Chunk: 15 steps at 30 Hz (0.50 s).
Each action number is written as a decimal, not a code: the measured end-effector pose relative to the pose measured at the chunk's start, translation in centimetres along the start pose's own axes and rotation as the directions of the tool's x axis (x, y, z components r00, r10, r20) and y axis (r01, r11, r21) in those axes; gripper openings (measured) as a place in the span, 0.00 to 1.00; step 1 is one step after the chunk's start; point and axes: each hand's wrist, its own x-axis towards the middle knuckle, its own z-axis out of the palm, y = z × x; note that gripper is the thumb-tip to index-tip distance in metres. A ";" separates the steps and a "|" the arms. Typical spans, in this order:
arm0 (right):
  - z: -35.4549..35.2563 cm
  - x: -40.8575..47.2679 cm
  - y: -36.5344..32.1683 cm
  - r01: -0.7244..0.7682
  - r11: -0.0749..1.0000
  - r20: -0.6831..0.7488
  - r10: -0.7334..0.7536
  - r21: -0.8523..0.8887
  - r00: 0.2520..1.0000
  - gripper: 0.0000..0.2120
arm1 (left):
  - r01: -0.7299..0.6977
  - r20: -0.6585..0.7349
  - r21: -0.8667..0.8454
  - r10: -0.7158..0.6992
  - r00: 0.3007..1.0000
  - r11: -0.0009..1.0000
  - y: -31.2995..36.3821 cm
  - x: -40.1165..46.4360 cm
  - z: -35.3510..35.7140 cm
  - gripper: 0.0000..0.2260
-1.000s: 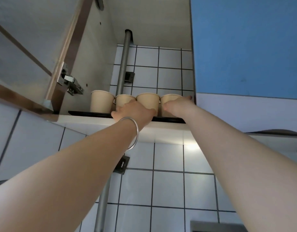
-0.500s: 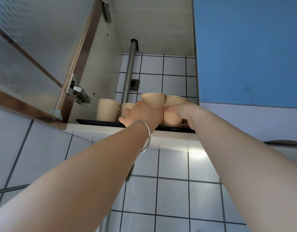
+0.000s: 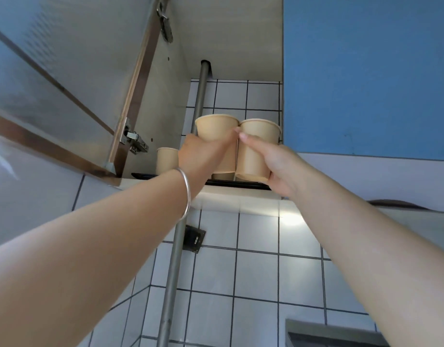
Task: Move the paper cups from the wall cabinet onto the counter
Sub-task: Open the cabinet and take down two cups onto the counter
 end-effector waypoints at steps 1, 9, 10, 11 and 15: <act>0.3 -1.0 0.3 -0.008 1.000 0.005 0.008 0.024 1.000 0.42 | 0.016 0.021 -0.030 -0.015 1.000 0.999 -0.1 -0.8 -0.6 0.32; 3.2 -10.6 6.0 -0.025 0.953 -0.082 0.052 0.303 0.995 0.30 | 0.075 0.003 -0.086 -0.075 0.997 0.993 -2.8 -10.7 -5.3 0.24; 3.9 -12.0 6.7 -0.052 0.945 -0.066 0.077 0.323 0.995 0.31 | 0.104 -0.032 -0.061 -0.107 0.994 0.993 -3.5 -12.2 -6.2 0.24; 4.6 -13.4 7.5 -0.075 0.940 -0.044 0.095 0.332 0.994 0.31 | 0.134 -0.070 -0.042 -0.137 0.988 0.990 -4.2 -13.7 -7.2 0.25; 8.0 -19.1 10.1 -0.152 0.920 0.092 0.127 0.360 0.988 0.29 | 0.222 -0.175 -0.009 -0.220 0.960 0.975 -7.0 -20.0 -12.4 0.28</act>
